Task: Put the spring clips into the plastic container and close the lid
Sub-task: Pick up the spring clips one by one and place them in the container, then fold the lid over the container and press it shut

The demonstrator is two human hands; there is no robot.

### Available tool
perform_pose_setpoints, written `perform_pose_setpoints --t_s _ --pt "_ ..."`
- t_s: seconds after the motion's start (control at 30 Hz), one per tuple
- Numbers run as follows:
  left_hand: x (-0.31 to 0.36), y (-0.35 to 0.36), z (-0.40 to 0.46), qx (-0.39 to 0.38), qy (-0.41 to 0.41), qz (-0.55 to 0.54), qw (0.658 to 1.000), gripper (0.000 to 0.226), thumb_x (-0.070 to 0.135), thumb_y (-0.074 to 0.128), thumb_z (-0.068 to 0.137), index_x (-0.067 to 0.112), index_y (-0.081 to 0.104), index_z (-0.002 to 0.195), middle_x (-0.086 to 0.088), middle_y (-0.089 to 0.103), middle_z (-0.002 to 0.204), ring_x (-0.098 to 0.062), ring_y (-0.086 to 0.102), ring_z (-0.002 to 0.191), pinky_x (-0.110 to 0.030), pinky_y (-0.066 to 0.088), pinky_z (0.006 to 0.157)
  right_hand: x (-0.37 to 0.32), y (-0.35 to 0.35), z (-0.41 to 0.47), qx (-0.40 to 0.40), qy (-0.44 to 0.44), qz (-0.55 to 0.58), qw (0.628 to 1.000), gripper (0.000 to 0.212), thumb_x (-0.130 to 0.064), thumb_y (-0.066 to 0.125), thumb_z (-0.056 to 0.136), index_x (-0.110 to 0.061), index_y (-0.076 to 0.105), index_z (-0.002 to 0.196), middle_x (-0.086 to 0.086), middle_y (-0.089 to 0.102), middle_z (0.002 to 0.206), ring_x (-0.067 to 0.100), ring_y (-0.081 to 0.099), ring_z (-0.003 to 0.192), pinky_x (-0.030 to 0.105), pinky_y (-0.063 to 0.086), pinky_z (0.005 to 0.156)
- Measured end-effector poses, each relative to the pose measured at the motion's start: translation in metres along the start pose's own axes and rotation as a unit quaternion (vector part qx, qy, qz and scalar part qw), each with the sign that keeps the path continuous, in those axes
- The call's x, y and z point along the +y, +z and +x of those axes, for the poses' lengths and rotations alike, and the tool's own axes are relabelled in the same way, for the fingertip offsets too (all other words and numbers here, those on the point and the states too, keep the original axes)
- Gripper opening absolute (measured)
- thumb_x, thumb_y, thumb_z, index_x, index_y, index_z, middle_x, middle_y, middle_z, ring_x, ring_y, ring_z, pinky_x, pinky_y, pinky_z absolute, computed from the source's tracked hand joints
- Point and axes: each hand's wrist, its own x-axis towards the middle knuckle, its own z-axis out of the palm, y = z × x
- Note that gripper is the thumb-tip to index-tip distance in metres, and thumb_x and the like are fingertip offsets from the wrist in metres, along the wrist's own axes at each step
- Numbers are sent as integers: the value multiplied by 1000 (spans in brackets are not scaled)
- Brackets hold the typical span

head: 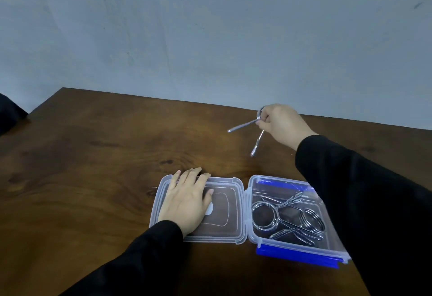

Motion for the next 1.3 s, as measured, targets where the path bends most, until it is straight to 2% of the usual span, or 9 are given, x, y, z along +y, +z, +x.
perform_pose_setpoints --t_s 0.1,0.23,0.53,0.63,0.77,0.83,0.9,1.03,1.3 --pt "0 0 -1 2 -2 1 1000 42 44 38 98 24 54 132 0 53 140 -18 42 131 -46 20 118 -5 -39 -35 10 70 52 996 26 -29 68 90 -13 61 71 -6 66 75 23 57 68 29 41 57" --pt "0 -1 -1 2 -1 9 1000 40 43 39 99 25 54 132 1 54 139 -18 44 130 -45 21 118 -10 -59 -106 -12 129 24 991 26 -31 71 84 -14 66 65 4 72 69 23 62 63 30 42 53" --pt "3 -3 -1 -4 -5 17 1000 39 41 43 99 23 55 132 0 56 138 -20 46 129 -45 22 117 -4 0 -188 -96 229 -45 968 43 -31 65 84 -16 38 54 0 41 53 24 43 53 29 28 45" --pt "3 -3 -2 -9 -3 10 1000 39 40 43 99 23 55 132 -1 57 137 -20 46 128 -44 21 118 -3 11 -193 -117 230 -32 965 43 -42 64 93 -20 50 59 -2 52 60 13 50 53 23 34 46" --pt "2 -10 0 -4 -27 -76 997 42 39 47 99 23 48 137 0 52 142 -19 42 133 -41 19 118 -2 12 -202 -102 203 -65 972 36 -48 58 97 -17 72 85 -2 55 63 13 55 53 21 31 44" --pt "5 -25 -3 11 -18 -116 993 31 39 50 98 24 56 125 1 51 142 -18 41 132 -39 20 115 -2 12 -208 -42 201 -56 977 41 -49 58 96 -21 60 66 -3 51 55 11 49 44 21 30 43" --pt "13 -42 -13 -17 46 -71 996 25 46 47 97 29 60 112 7 53 138 -13 42 129 -35 23 112 -1 14 -215 28 192 -12 981 42 -47 61 95 -25 52 61 -4 54 57 9 54 48 20 35 46" --pt "30 -51 -57 -112 152 -25 982 41 64 39 93 35 58 114 12 49 143 -10 42 131 -35 28 110 -3 21 -229 100 151 31 983 18 -37 64 96 -25 66 82 -10 63 79 5 62 68 12 43 56" --pt "29 -36 -72 -61 225 64 970 37 45 35 95 28 67 90 1 70 119 -18 65 110 -36 53 91 -4 29 -248 98 135 84 982 15 -32 62 98 -25 68 86 -15 67 82 0 66 79 10 50 60"
